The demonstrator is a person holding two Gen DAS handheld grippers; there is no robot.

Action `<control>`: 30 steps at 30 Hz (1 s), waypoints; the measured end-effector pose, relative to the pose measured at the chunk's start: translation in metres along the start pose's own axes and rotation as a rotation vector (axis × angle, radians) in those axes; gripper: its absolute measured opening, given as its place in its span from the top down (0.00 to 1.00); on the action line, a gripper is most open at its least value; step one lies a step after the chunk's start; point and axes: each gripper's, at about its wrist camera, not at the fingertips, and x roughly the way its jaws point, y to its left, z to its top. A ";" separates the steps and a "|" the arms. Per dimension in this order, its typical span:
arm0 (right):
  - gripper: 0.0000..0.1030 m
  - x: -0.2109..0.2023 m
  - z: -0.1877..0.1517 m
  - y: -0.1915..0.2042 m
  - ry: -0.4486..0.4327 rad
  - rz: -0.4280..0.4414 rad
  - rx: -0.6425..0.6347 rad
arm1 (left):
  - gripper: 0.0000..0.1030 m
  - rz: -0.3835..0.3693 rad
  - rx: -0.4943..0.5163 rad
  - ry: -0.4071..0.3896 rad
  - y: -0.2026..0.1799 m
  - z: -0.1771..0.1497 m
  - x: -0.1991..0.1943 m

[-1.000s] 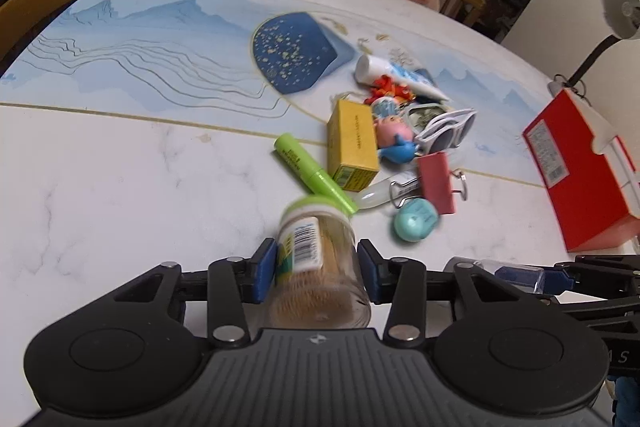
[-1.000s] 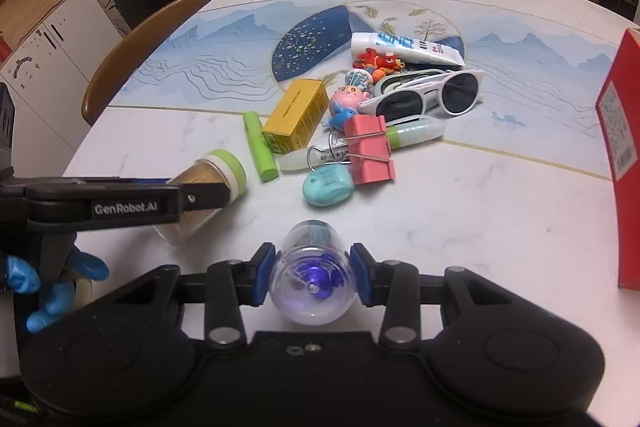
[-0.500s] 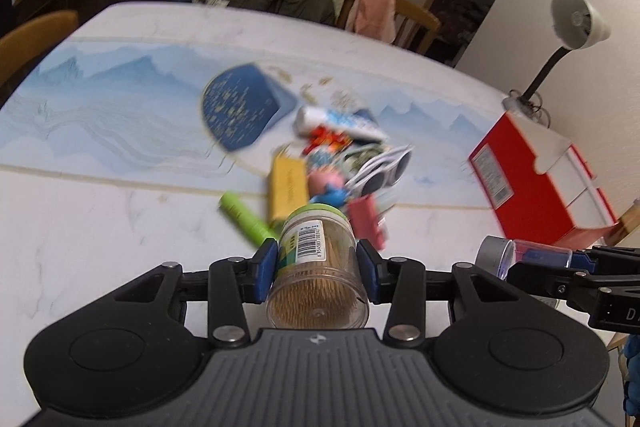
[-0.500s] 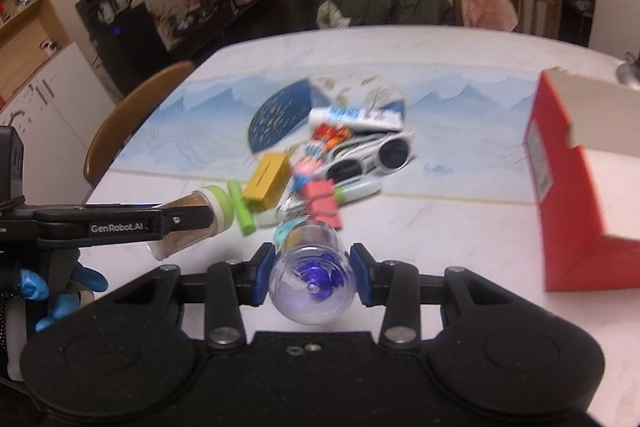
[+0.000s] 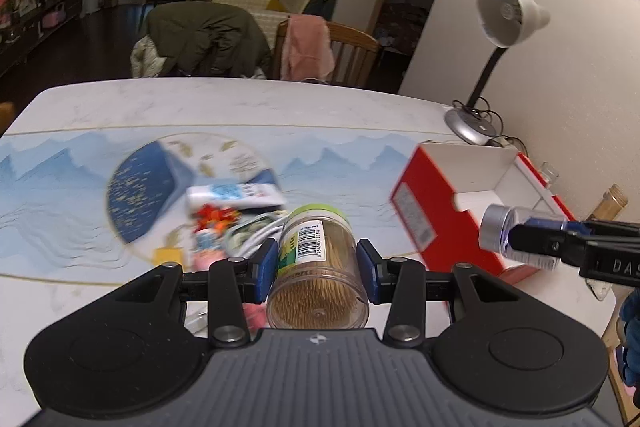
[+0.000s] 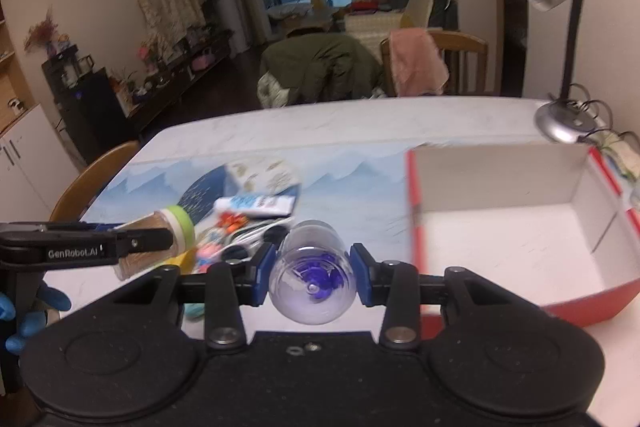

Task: Organize rigid objects
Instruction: 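Carry the toothpick jar and pill vial into the red box with both tools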

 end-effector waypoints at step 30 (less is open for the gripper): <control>0.61 0.041 0.014 -0.211 0.076 -0.182 0.032 | 0.59 -0.076 0.252 0.157 -0.225 0.053 0.174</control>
